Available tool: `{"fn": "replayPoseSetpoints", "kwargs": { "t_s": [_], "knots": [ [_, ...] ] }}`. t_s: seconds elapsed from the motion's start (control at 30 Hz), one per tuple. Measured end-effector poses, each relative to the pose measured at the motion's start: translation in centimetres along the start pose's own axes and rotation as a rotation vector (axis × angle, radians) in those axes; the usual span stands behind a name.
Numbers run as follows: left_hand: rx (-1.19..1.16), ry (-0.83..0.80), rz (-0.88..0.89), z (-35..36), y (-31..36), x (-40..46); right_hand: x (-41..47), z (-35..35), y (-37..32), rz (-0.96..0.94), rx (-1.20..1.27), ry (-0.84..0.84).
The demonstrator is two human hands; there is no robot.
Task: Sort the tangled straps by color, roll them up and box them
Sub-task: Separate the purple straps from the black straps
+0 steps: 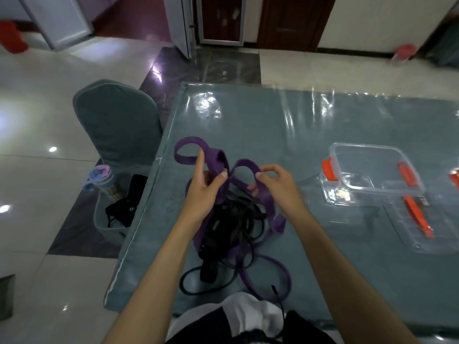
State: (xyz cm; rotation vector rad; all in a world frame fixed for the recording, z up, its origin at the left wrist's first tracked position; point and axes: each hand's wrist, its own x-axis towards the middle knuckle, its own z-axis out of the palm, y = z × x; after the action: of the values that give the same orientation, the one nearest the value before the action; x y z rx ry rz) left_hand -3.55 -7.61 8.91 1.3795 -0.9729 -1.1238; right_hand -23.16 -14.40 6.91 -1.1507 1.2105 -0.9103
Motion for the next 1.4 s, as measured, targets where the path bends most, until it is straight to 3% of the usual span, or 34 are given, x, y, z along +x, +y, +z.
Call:
{"fn": "replayPoseSetpoints", "kwargs": {
  "t_s": [0.2, 0.4, 0.57, 0.6, 0.77, 0.93, 1.17, 1.4],
  "knots": [
    [0.126, -0.183, -0.018, 1.3, -2.1, -1.7, -1.3, 2.1, 0.1, 0.177, 0.165, -0.236],
    [0.142, -0.036, 0.000, 0.7, -4.4, -1.3, -2.2, 1.7, 0.8, 0.237, 0.204, -0.338],
    [0.111, 0.091, -0.073, -1.1, -4.8, -1.5, -2.0, -1.1, 3.8, -0.104, -0.371, -0.037],
    [0.109, 0.094, -0.065, -1.5, -4.8, -1.7, -2.0, -1.8, 4.9, -0.126, -0.512, -0.046],
    [0.101, 0.093, -0.026, -3.4, -4.2, -2.6, -1.9, -4.1, 8.5, -0.068, -1.168, -0.463],
    [0.039, 0.175, -0.003, -5.5, -3.7, -3.0, -1.8, -3.8, 10.2, 0.024, -1.418, -0.633],
    [0.052, 0.168, 0.046, -7.2, -4.8, -3.7, -1.9, -1.2, 11.5, -0.115, -1.217, -0.596],
    [0.046, 0.194, -0.004, -7.8, -5.1, -4.2, -2.2, 1.8, 12.7, 0.135, -1.058, -0.463]
  ]
}}
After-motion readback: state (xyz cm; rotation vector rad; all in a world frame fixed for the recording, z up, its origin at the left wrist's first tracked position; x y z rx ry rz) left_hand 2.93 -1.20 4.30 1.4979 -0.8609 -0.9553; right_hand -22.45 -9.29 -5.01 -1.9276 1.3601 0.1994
